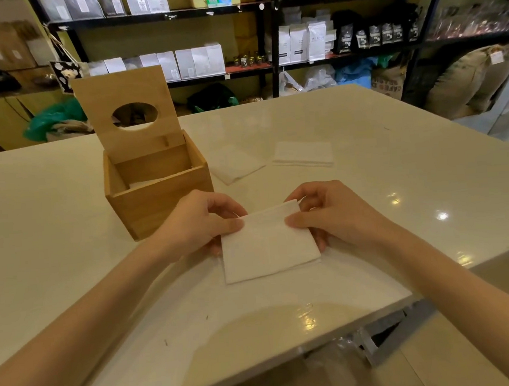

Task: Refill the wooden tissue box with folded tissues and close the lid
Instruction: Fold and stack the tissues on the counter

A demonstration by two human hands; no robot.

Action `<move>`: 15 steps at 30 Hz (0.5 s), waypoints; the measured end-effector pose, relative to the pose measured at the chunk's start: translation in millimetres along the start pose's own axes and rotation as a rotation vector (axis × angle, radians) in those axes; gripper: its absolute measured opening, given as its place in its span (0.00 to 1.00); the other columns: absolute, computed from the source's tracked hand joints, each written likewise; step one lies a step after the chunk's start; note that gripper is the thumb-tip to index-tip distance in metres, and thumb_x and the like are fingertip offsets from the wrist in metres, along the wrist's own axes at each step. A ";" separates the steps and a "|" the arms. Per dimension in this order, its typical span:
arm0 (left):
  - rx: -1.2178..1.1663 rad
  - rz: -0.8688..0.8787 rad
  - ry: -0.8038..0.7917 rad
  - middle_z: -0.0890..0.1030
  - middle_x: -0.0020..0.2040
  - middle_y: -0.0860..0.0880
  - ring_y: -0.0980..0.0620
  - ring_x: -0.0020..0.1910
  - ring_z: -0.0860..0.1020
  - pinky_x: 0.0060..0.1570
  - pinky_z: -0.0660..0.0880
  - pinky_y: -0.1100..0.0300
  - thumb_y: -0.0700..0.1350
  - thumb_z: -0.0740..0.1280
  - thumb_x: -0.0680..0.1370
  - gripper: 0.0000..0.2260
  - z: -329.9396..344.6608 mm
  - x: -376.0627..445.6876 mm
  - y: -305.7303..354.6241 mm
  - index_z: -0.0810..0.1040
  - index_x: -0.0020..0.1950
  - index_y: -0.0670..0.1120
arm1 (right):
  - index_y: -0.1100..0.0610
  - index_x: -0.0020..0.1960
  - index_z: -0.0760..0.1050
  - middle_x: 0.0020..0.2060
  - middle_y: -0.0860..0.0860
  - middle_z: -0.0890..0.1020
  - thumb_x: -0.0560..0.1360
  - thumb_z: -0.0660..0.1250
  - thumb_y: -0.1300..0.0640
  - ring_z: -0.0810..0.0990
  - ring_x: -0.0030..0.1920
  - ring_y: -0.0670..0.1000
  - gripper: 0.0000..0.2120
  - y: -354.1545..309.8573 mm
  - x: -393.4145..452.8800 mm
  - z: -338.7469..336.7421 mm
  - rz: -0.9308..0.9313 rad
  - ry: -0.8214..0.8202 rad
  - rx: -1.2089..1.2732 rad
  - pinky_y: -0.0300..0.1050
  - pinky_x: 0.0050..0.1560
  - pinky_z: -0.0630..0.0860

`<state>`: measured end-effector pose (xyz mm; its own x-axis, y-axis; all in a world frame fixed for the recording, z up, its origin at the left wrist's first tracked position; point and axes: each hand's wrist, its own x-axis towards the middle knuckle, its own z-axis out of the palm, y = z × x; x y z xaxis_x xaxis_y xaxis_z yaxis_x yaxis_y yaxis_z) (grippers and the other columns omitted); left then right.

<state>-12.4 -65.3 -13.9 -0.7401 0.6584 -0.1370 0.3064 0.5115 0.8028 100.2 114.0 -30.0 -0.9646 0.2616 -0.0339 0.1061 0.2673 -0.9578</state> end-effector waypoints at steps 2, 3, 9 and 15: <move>0.081 0.037 0.031 0.82 0.43 0.49 0.51 0.28 0.77 0.23 0.74 0.67 0.42 0.70 0.72 0.04 0.9 0.7 -2.0 0.81 0.46 0.48 | 0.62 0.46 0.78 0.32 0.55 0.76 0.68 0.69 0.68 0.71 0.19 0.47 0.07 -0.6 0.0 1.4 -0.014 0.021 -0.079 0.41 0.21 0.68; 0.132 0.059 0.042 0.81 0.43 0.50 0.48 0.32 0.78 0.25 0.75 0.67 0.43 0.70 0.72 0.04 1.4 1.0 -2.8 0.80 0.46 0.49 | 0.60 0.45 0.78 0.32 0.53 0.77 0.68 0.70 0.67 0.71 0.20 0.45 0.07 -0.4 0.2 2.2 -0.030 0.034 -0.135 0.41 0.23 0.69; 0.496 0.164 0.103 0.75 0.46 0.54 0.55 0.44 0.73 0.49 0.76 0.58 0.47 0.69 0.72 0.10 2.2 0.4 -0.9 0.79 0.52 0.52 | 0.47 0.57 0.72 0.47 0.43 0.71 0.65 0.74 0.54 0.70 0.36 0.38 0.22 0.7 -5.1 1.8 -0.184 0.153 -0.587 0.39 0.42 0.69; 0.627 0.327 0.080 0.77 0.52 0.53 0.55 0.42 0.73 0.47 0.75 0.58 0.47 0.65 0.75 0.09 7.9 8.6 23.6 0.79 0.54 0.53 | 0.48 0.52 0.79 0.55 0.44 0.74 0.74 0.62 0.45 0.70 0.55 0.46 0.12 -4.8 -7.6 -6.7 -0.318 0.040 -0.982 0.44 0.45 0.68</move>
<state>-6.8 -43.2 -0.8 -0.5854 0.8024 0.1160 0.7895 0.5317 0.3068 108.7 116.9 -23.2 -0.9758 0.0724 0.2065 0.0153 0.9640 -0.2654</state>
